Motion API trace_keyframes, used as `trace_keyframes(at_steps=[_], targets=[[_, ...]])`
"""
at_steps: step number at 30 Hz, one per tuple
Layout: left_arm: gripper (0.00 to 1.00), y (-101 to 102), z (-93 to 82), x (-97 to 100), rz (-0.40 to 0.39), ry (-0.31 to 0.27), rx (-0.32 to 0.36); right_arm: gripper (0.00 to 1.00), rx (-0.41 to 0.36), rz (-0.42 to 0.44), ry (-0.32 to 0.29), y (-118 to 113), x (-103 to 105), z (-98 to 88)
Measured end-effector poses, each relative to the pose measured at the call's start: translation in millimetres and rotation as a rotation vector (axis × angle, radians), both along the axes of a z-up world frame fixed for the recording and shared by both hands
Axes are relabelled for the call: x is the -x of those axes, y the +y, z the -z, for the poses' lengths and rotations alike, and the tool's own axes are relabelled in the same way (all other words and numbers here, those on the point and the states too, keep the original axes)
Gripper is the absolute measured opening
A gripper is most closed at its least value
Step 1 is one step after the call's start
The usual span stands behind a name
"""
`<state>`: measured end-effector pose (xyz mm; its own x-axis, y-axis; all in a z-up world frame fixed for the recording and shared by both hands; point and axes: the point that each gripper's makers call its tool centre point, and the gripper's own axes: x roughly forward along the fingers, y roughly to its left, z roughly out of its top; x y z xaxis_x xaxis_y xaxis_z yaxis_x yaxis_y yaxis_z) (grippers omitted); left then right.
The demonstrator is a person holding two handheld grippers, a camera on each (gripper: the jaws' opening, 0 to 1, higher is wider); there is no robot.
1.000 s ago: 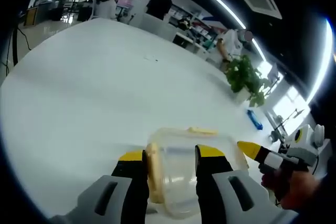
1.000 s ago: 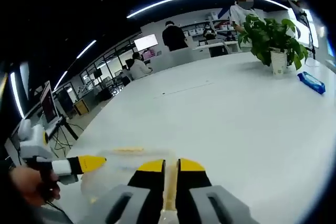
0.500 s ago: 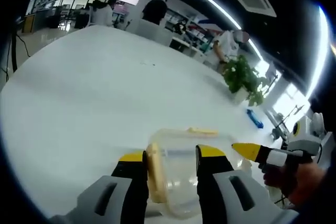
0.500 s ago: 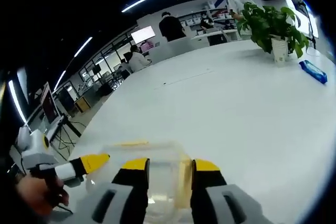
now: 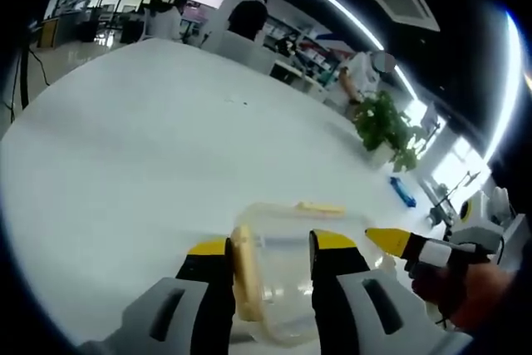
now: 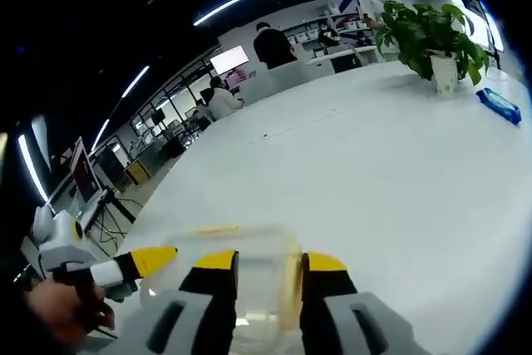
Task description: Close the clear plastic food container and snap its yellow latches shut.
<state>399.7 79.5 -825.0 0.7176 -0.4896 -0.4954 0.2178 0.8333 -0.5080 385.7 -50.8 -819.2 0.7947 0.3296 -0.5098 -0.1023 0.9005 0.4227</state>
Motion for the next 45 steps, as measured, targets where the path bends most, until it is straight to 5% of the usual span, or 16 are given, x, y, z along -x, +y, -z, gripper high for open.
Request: trace_keyframes(at_steps=[7,16,22,28,31,36,39,45], targets=[[0.34,3.5,0.2,-1.6,-0.020,0.032,0.030,0.29,-0.005,-0.021,0.003,0.6,-2.0,0.1],[0.38,4.0,2.5,-1.4,0.004,0.118,0.083,0.50,-0.053,-0.111,0.053,19.1,6.8,9.9],[0.48,5.4,-18.6,-9.0,0.007,0.023,0.138,0.53,-0.012,-0.148,-0.025,16.3,-2.0,-5.8],[0.69,5.5,-28.1,-16.8,0.040,-0.035,0.137,0.73,-0.014,-0.187,-0.080,17.2,-8.1,-17.6],[0.78,1.1,-42.2,-17.3,0.110,-0.121,0.112,0.86,0.021,-0.248,-0.097,17.2,-9.5,-22.1],[0.94,-3.2,-41.6,-10.4,0.239,-0.172,0.000,0.92,0.095,-0.412,-0.164,26.3,-3.0,-31.6],[0.92,-5.5,-37.8,-2.7,0.331,-0.189,-0.108,0.97,0.151,-0.489,-0.161,31.2,1.6,-32.7],[0.98,-9.3,-38.2,4.0,0.417,-0.231,-0.201,1.00,0.309,-0.646,-0.232,41.7,9.3,-38.5]])
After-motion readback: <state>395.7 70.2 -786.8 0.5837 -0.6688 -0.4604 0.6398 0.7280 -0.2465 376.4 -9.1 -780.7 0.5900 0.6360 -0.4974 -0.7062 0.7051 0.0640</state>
